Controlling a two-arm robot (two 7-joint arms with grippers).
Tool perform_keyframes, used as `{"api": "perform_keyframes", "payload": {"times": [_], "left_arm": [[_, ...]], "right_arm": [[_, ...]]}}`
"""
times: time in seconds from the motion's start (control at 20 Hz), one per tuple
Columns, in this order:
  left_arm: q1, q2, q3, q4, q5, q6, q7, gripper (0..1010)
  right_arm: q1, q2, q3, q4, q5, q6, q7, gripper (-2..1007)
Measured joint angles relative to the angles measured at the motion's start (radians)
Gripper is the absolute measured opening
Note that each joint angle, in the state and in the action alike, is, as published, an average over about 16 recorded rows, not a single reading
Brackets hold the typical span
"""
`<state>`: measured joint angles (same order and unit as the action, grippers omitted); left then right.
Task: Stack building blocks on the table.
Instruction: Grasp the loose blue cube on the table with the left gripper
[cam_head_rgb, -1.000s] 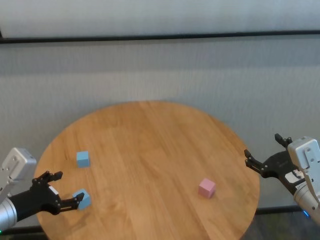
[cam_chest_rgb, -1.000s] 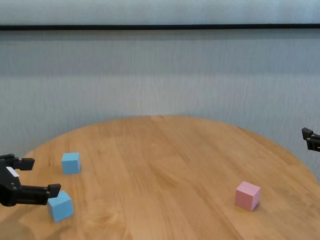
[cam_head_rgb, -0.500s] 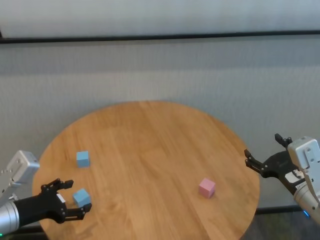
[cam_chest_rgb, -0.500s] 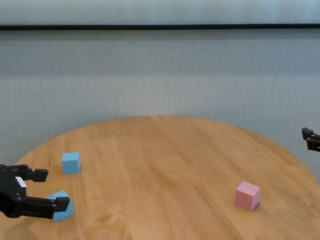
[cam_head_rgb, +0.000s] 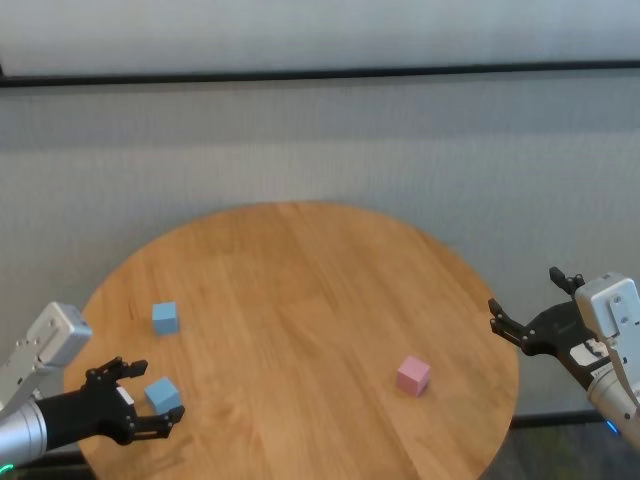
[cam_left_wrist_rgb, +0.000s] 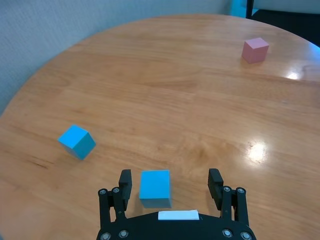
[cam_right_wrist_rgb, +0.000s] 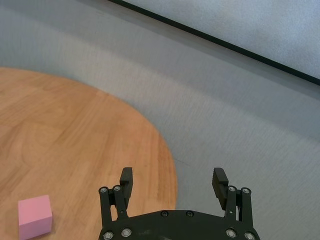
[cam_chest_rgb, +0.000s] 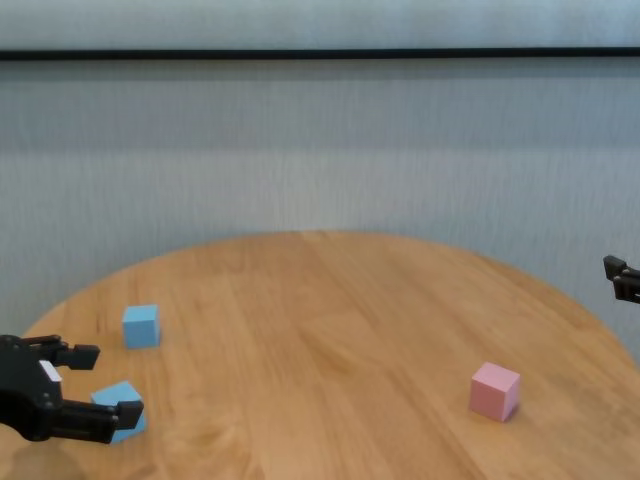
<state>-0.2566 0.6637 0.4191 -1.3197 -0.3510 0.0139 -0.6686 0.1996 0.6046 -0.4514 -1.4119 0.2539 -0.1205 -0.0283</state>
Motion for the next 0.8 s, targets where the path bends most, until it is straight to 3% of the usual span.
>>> {"api": "perform_keyframes", "payload": {"times": [0.8], "left_arm": [[-0.049,-0.035,0.023,0.072,0.009,-0.001,-0.011,1002]], "right_arm": [[0.000,0.000,0.000,0.000,0.000,0.000,0.000,1001]]}}
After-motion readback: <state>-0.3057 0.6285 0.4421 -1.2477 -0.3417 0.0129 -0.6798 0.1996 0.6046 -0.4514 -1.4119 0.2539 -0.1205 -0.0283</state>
